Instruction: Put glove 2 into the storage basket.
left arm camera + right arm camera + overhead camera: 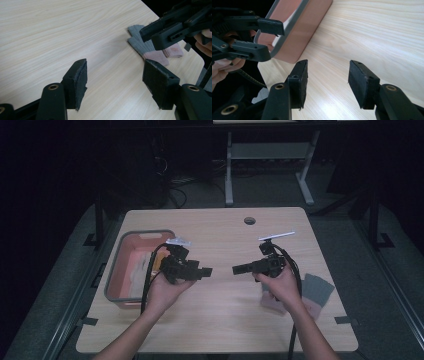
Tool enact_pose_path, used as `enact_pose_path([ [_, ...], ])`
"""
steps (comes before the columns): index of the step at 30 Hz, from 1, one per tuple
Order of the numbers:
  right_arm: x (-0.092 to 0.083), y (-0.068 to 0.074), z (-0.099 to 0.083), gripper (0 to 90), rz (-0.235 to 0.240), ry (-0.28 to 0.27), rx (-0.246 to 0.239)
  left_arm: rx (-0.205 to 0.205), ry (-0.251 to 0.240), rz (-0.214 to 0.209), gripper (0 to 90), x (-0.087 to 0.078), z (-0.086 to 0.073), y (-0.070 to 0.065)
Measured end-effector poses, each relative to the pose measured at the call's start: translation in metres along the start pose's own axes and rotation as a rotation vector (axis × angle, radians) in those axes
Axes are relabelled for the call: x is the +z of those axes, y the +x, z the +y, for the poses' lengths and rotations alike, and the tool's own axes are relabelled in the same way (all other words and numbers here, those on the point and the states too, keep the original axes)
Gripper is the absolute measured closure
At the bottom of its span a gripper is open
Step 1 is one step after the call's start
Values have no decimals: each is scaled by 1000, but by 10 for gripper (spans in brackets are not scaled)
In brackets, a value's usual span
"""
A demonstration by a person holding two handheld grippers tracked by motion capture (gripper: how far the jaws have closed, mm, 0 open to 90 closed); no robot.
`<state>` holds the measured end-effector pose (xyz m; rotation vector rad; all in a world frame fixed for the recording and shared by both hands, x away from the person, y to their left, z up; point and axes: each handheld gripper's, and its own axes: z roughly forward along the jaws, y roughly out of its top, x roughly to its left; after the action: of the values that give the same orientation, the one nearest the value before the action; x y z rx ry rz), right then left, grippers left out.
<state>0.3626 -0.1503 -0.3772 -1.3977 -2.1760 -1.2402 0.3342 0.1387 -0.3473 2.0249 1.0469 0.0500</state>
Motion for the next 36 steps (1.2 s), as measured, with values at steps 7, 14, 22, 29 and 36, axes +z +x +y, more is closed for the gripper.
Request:
enact_pose_path([
  [7,-15,-11,-10,493,-15,-18,13,25,10,-15,335,12,-1,-11],
  [14,-33,-22,-20,488,-47,-39,37,43,26,-46,311,31,-1,-24],
  [22,-46,-34,-32,477,-92,-40,38,70,35,-88,292,48,-5,-40],
  [29,-58,-47,-45,470,-126,-44,56,80,31,-107,281,58,-6,-48],
  [36,-69,-59,-59,470,-189,-38,59,88,39,-131,277,68,-8,-55],
])
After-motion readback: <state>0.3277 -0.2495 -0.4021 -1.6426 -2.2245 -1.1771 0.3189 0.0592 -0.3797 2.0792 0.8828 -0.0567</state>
